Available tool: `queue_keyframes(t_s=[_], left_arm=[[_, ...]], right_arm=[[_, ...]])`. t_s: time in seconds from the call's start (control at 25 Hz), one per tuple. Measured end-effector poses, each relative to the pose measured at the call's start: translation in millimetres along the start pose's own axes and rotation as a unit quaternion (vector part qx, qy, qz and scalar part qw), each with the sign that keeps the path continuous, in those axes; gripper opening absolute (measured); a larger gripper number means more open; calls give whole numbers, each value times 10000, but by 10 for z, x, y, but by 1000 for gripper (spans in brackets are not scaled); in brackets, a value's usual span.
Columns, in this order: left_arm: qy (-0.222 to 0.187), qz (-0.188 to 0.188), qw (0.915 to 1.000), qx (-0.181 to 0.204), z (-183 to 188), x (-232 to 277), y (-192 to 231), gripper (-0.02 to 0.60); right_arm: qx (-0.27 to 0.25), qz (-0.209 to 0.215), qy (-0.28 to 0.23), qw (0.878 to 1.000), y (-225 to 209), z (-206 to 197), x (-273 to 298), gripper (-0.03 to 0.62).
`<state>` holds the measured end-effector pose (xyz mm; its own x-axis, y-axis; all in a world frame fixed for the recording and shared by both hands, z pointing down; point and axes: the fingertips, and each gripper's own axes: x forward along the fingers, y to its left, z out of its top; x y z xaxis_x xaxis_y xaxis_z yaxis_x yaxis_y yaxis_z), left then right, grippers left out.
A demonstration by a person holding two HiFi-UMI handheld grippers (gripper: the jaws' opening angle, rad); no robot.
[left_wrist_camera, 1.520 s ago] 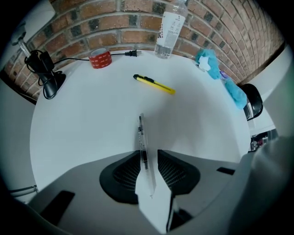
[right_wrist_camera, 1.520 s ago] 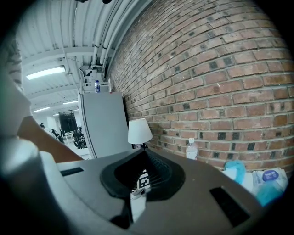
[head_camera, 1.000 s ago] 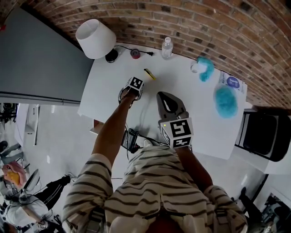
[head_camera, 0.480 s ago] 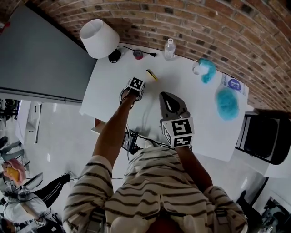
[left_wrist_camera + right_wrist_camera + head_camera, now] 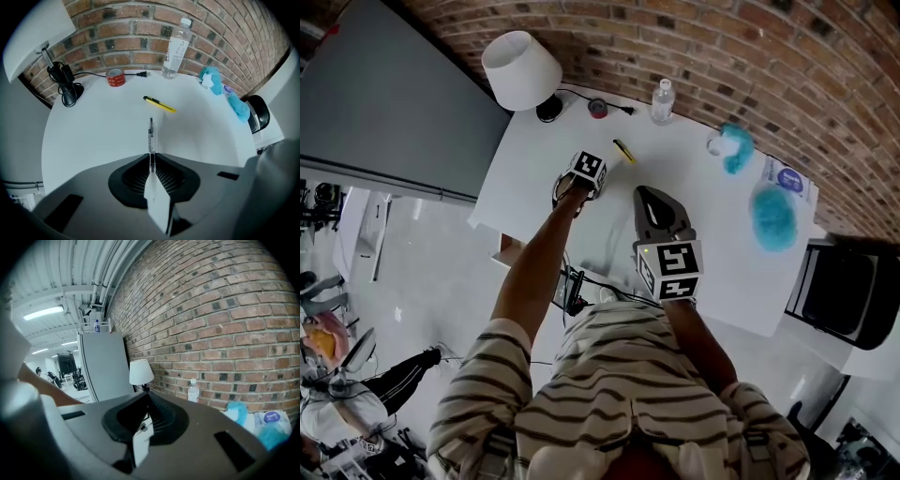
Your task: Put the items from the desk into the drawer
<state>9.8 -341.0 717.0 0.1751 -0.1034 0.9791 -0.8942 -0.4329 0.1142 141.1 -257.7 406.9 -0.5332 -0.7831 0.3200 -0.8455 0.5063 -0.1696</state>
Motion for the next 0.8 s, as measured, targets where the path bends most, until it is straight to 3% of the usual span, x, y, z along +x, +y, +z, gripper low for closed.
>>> queue_keyframes(t_s=[0.8], left_arm=[[-1175, -121, 9928, -178, 214, -658, -196, 46]], right_arm=[[-4, -131, -65, 9999, 95, 1, -61, 11]])
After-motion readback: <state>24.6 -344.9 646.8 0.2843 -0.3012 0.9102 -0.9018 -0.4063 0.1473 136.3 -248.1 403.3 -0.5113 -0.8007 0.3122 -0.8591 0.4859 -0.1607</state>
